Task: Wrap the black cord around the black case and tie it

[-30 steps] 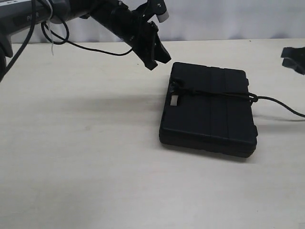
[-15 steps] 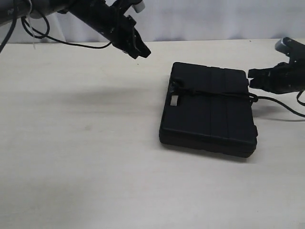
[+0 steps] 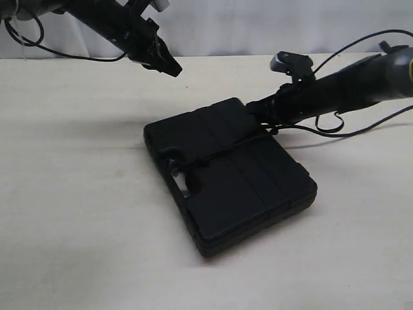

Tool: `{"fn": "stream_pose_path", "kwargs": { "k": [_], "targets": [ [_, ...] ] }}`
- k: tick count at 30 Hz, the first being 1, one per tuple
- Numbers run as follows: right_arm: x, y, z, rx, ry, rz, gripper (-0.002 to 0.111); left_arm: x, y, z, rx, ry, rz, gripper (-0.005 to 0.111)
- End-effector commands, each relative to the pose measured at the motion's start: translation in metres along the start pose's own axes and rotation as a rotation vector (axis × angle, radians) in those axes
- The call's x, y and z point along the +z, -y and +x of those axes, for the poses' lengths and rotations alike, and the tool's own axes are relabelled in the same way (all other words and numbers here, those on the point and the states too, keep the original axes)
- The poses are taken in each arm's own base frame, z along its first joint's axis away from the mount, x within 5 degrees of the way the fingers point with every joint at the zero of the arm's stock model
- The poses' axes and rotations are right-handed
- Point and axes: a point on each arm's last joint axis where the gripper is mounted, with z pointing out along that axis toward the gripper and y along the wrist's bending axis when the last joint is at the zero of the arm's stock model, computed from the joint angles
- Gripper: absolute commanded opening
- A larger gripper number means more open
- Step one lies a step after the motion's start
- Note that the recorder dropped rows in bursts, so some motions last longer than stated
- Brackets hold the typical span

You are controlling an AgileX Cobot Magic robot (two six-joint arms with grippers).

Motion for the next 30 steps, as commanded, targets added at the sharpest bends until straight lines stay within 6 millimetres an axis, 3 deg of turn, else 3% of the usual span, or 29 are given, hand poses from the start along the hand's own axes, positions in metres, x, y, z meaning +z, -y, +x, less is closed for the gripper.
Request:
{"fn": "stream_pose_path", "kwargs": {
  "k": [1, 5, 8, 14, 19, 24, 30],
  "targets": [
    [-0.011, -0.017, -0.014, -0.04, 0.042, -0.018, 0.004, -0.004, 0.004, -0.002, -0.003, -0.002, 0.026, 0.0],
    [-0.046, -0.017, -0.022, -0.066, 0.105, 0.033, 0.004, -0.004, 0.004, -0.002, -0.003, -0.006, 0.024, 0.0],
    [-0.079, -0.01, -0.012, -0.053, 0.136, 0.097, 0.004, -0.004, 0.003, 0.0, 0.007, -0.024, 0.011, 0.0],
    [-0.122, -0.006, 0.052, 0.033, 0.064, 0.136, 0.004, -0.004, -0.001, -0.001, -0.001, -0.02, -0.023, 0.0],
    [-0.149, -0.045, 0.094, -0.037, 0.006, 0.0, 0.004, -0.004, 0.0, 0.0, -0.012, -0.026, -0.017, 0.0],
    [-0.164, -0.076, 0.128, -0.116, -0.031, -0.066, 0.004, -0.004, 0.0, 0.0, -0.026, -0.032, -0.017, 0.0],
    [-0.147, -0.1, 0.16, -0.215, -0.145, -0.095, 0.004, -0.004, 0.0, 0.0, -0.034, -0.032, -0.015, 0.0]
  ]
}}
